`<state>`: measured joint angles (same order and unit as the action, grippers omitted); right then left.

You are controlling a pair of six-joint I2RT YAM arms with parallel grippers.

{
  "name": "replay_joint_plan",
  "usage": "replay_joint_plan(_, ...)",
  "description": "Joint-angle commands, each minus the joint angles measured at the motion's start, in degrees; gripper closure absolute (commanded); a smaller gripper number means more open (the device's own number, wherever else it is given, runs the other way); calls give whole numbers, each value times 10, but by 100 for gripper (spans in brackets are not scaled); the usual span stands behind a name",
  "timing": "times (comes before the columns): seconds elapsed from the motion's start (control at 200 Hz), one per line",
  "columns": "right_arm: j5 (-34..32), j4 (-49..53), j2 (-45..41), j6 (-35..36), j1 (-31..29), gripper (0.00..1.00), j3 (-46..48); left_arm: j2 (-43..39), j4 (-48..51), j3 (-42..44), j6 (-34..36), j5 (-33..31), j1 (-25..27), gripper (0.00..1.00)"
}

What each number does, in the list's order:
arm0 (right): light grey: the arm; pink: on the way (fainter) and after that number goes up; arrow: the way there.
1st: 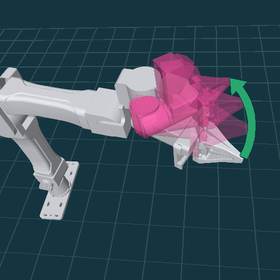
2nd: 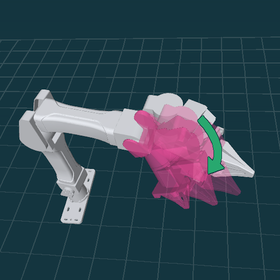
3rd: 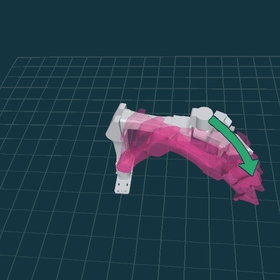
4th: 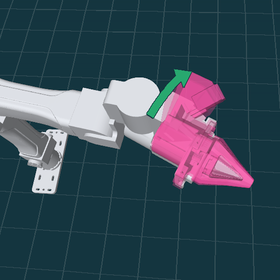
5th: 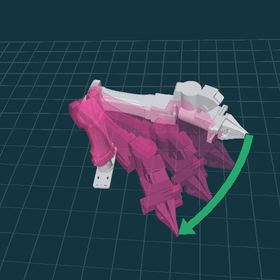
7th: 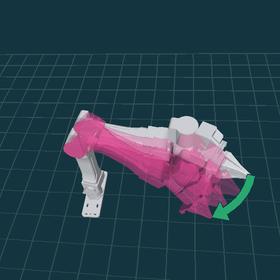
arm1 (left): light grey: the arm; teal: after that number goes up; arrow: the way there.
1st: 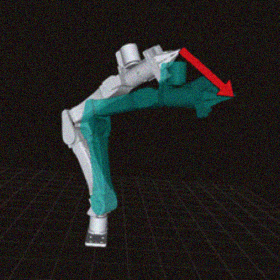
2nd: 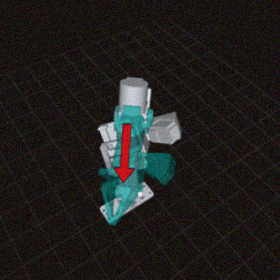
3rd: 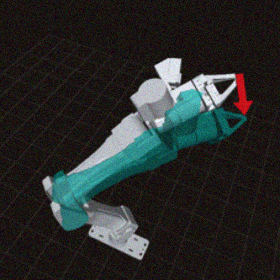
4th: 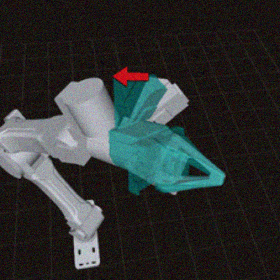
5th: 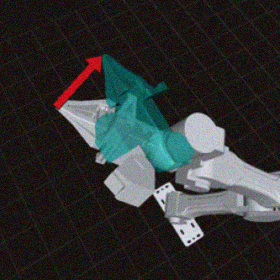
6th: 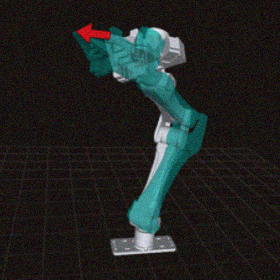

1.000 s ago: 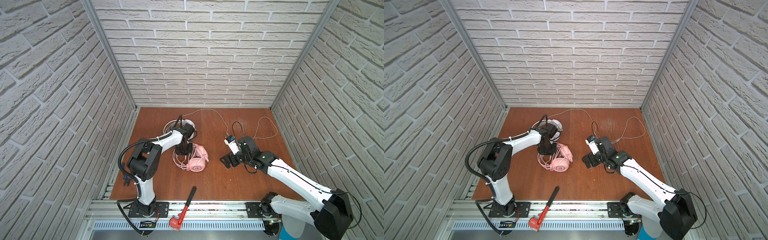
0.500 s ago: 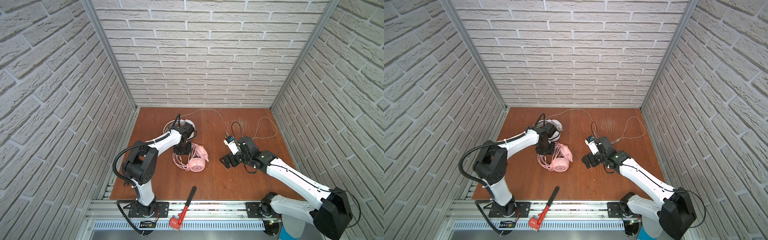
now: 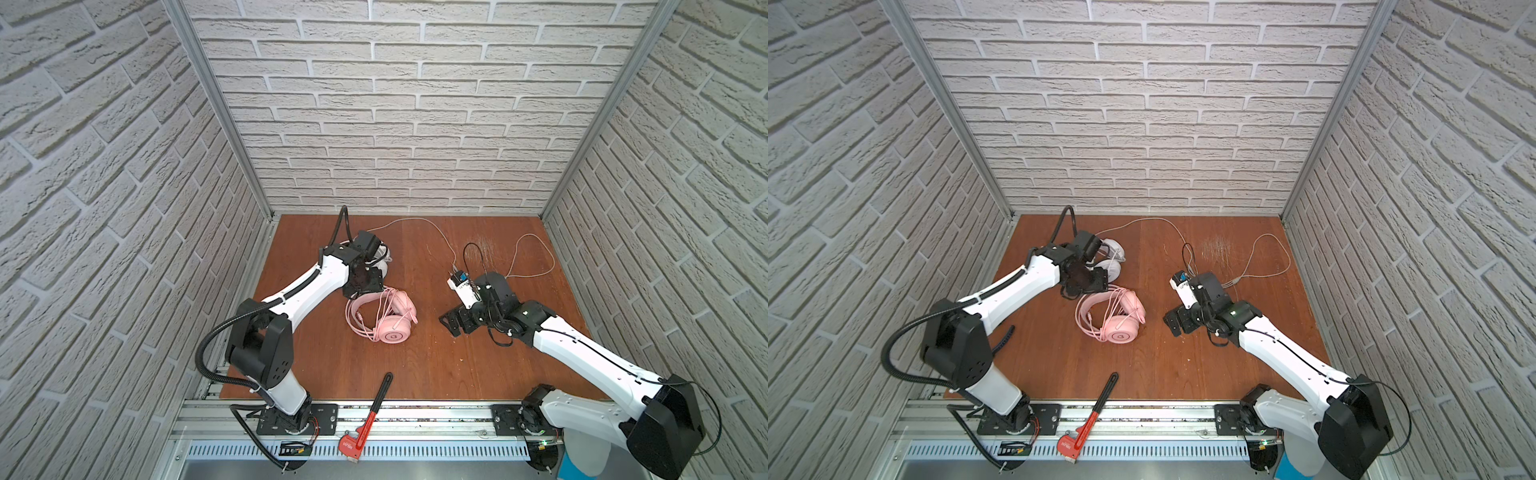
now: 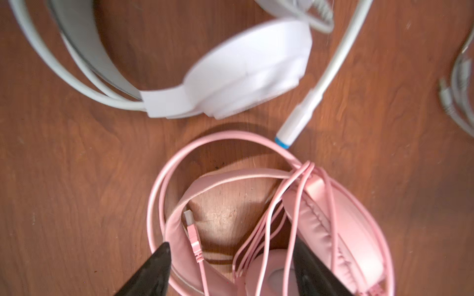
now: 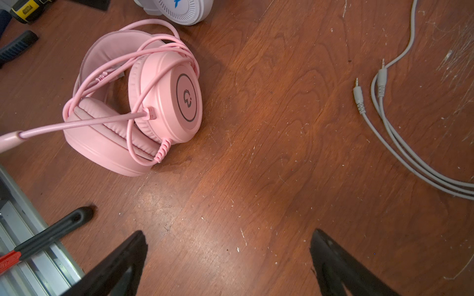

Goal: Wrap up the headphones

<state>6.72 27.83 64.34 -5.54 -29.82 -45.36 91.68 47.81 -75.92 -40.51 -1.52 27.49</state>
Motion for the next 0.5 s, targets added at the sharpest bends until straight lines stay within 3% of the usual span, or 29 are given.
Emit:
replay_joint_plan(0.0,3,-5,-4,7,2,0,-21,-21,-22,-7,-1,0,-47,18)
replay_joint_plan(0.095,2,-3,-2,10,2,0,-26,-13,-28,-10,28,18,-94,13)
replay_joint_plan(0.115,1,-3,-2,11,2,0,-26,-8,-29,-11,36,24,-104,4)
replay_joint_plan(0.135,1,-2,-1,12,2,0,-28,-2,-30,-14,44,29,-113,2)
replay_joint_plan(0.265,-2,-1,4,16,2,0,-35,56,-29,-40,94,37,-160,2)
replay_joint_plan(0.495,-1,1,32,20,2,0,-54,159,-71,-96,172,26,-189,2)
